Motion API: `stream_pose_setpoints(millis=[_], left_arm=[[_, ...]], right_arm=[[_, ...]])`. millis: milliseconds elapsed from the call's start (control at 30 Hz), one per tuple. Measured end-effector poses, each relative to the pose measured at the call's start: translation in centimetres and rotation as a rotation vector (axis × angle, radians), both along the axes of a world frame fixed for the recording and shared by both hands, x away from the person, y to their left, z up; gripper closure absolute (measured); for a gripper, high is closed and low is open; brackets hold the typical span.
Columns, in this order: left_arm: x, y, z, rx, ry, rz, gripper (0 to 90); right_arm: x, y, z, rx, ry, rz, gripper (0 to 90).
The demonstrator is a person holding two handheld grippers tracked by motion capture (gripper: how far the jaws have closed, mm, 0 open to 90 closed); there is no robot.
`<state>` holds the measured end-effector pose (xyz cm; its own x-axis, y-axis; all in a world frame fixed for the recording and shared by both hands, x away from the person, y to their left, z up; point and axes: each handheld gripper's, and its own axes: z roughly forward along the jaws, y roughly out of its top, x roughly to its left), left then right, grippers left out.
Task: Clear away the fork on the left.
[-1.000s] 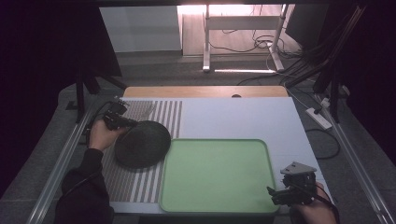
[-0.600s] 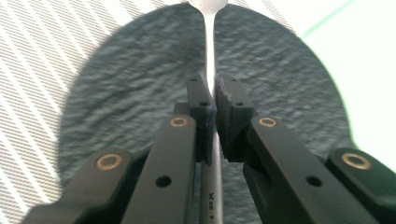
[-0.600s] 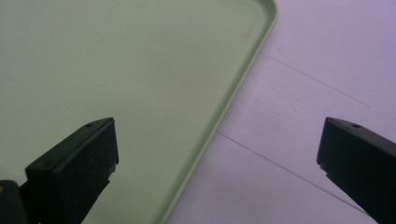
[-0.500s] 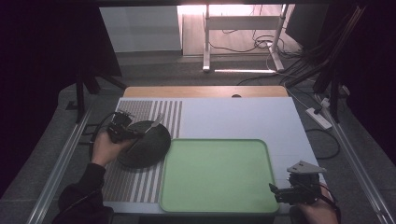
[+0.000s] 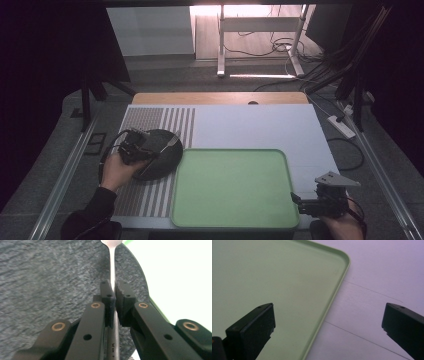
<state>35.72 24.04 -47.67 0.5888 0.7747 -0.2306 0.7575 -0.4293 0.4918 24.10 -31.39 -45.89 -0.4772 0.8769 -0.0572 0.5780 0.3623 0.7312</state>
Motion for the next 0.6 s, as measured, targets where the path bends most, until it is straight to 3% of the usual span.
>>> stream_pose_setpoints(millis=[67,100,600], left_arm=[[-0.5,-0.5,-0.1,0.007,0.002,-0.005,84.0],[-0.9,-1.1,-0.1,0.031,0.004,-0.024,84.1],[-3.1,-6.9,-1.1,0.072,0.038,-0.114,84.0]], right_arm=[[0.0,0.1,0.0,-0.014,0.008,0.0,0.0],[0.1,0.2,-0.1,-0.024,0.014,0.006,0.0],[0.1,0.6,-0.2,-0.057,0.022,0.025,0.0]])
